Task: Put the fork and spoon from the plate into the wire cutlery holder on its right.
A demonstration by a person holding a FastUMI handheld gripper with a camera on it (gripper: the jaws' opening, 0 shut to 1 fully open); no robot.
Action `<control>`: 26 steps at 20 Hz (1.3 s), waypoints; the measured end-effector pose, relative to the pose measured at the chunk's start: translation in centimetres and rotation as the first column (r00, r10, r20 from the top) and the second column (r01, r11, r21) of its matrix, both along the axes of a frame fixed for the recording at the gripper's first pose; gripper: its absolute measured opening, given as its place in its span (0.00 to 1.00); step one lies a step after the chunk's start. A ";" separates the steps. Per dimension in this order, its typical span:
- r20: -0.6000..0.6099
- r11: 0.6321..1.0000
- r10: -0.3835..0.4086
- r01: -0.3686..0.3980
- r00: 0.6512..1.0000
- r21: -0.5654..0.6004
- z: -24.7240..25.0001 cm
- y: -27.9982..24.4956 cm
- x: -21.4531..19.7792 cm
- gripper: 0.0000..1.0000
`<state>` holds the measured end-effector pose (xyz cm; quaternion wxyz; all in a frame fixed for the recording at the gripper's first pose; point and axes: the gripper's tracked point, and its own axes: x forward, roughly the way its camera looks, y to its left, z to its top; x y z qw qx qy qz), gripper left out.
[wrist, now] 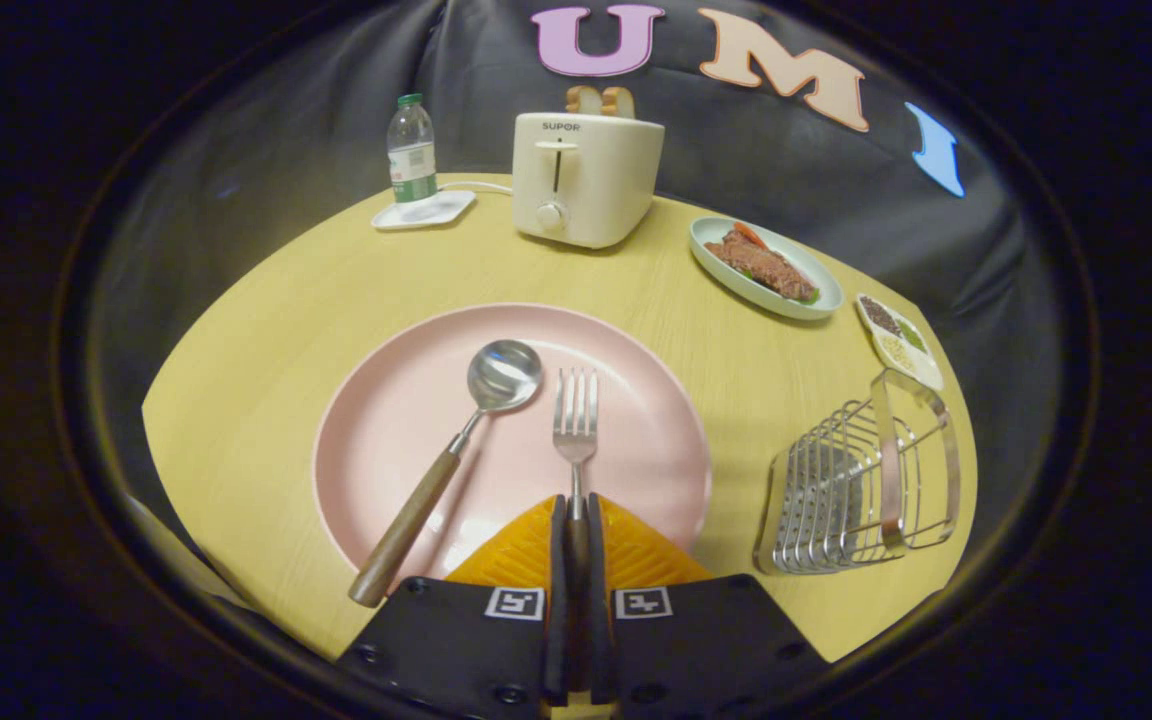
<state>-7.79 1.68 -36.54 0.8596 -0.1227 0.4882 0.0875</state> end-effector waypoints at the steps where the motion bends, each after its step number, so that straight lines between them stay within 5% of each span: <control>1: 0.006 1.000 0.003 -0.003 1.000 0.000 0.1 0.0 0.0 0.12; 26: -0.097 0.998 0.006 0.001 0.995 0.068 9.0 -5.7 1.3 0.07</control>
